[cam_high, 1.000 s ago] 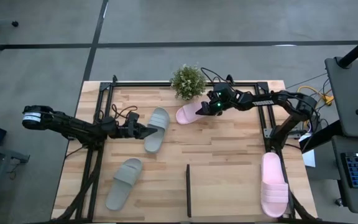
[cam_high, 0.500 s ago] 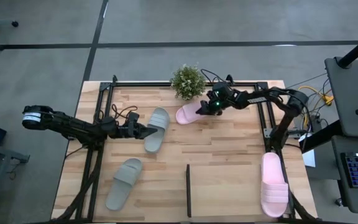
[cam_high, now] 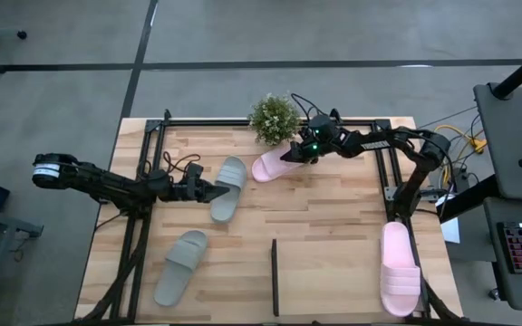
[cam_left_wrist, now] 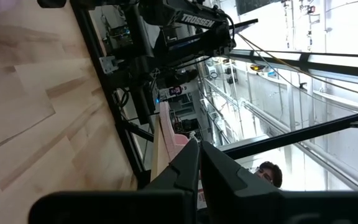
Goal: Pick and place slides into the shelf
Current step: Put the pink slide on the shelf
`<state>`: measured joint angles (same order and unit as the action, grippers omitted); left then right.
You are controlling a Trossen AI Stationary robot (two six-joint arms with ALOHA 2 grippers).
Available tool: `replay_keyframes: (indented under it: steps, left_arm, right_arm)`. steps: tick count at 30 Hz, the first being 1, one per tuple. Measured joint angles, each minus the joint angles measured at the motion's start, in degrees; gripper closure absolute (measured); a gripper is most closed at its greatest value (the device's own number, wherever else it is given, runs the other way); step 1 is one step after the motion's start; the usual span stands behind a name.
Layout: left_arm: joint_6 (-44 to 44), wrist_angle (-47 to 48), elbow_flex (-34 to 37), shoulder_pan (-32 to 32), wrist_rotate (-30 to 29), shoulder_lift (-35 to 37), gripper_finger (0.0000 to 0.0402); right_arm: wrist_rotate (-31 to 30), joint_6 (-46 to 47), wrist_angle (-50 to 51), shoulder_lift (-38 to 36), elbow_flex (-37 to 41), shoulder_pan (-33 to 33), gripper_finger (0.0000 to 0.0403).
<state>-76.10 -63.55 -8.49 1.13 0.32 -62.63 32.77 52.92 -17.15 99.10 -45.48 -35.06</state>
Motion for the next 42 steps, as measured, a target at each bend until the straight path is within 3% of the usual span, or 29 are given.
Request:
replay_keyframes:
  steps: [24,35,42]
  left_arm:
    - [0.0,0.0,0.0,0.0,0.0,0.0,0.0402]
    - [0.0,0.0,0.0,0.0,0.0,0.0,0.0402]
    - [0.0,0.0,0.0,0.0,0.0,0.0,0.0402]
  right_arm:
    - [0.1,0.9,0.3,5.8,-5.4,4.4,0.0223]
    - [0.0,2.1,1.1,5.6,-5.9,4.7,0.0355]
    - [0.1,0.7,2.2,5.6,-5.9,5.0,0.0387]
